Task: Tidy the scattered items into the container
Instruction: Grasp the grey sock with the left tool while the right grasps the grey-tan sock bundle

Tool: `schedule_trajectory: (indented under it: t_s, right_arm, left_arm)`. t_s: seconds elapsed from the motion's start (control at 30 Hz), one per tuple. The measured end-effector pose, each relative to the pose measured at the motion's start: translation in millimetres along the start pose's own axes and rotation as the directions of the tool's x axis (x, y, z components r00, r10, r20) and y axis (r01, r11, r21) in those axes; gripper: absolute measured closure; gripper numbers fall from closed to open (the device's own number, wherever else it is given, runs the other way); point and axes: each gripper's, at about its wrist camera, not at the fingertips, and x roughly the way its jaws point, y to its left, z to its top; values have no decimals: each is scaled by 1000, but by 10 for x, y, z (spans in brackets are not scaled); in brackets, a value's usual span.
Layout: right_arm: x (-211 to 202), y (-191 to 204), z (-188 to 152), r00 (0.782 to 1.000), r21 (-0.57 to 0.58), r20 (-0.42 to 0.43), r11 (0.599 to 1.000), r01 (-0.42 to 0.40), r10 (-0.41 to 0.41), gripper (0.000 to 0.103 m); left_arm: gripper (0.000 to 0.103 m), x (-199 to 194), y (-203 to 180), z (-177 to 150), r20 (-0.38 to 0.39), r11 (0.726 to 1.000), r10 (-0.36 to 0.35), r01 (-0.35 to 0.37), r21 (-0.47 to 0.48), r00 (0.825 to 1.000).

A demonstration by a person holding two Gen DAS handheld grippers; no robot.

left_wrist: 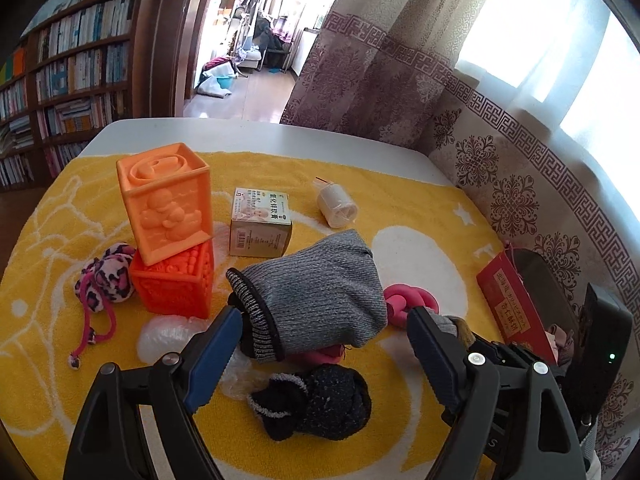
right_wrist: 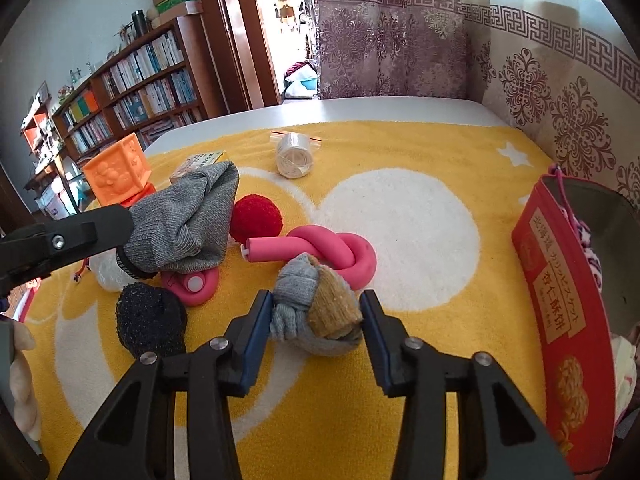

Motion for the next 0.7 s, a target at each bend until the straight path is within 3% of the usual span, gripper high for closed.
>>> schedule_trajectory:
  t_s: [0.17, 0.53, 0.7]
  right_arm:
    - [-100, 5, 27, 999, -1, 45, 1000, 2, -1, 55]
    - [-92, -31, 14, 999, 19, 35, 1000, -7, 7, 55]
    - [-50, -54, 6, 1000, 35, 16, 999, -11, 11, 55]
  left_arm:
    - [17, 204, -48, 61, -41, 996, 90, -90, 6, 995]
    - [17, 289, 14, 135, -56, 994, 68, -73, -79, 996]
    - [17, 174, -54, 188, -13, 997, 46, -47, -62, 999]
